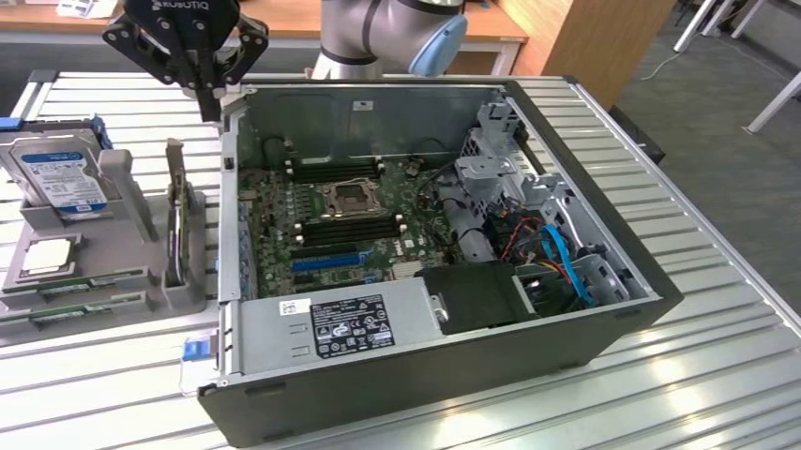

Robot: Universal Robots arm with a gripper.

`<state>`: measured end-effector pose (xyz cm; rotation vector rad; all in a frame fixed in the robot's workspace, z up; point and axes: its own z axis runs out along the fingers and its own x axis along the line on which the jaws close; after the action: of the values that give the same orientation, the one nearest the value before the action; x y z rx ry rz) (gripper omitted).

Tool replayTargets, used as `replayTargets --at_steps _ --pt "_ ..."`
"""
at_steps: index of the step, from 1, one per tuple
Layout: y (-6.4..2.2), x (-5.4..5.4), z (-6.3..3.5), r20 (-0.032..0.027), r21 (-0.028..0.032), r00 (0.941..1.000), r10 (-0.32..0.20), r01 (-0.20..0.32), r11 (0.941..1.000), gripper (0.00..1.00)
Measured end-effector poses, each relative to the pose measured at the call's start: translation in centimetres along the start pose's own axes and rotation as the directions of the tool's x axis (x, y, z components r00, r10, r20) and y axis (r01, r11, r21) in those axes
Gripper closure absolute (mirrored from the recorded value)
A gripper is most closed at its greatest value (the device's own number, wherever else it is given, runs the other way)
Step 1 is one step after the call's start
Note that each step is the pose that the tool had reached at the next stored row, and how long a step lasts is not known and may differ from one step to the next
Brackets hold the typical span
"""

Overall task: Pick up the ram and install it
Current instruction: 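Reach for the ram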

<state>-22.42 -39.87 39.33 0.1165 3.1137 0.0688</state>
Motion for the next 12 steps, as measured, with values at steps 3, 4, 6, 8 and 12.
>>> replayTargets --at_steps 3,4,6,8,12 --pt "-0.01 0.25 -0.01 0.0000 0.0000 1.0000 0.000 0.000 1.0000 0.90" --pt "-0.01 0.34 -0.01 0.0000 0.0000 1.0000 0.000 0.000 1.0000 0.90" --pt "-0.02 0.51 -0.01 0.0000 0.0000 1.0000 0.000 0.000 1.0000 0.90" --pt "-0.03 0.69 -0.02 0.0000 0.0000 1.0000 0.000 0.000 1.0000 0.90" --pt "-0.05 1.06 -0.02 0.0000 -0.0001 1.0000 0.000 0.000 1.0000 0.90"
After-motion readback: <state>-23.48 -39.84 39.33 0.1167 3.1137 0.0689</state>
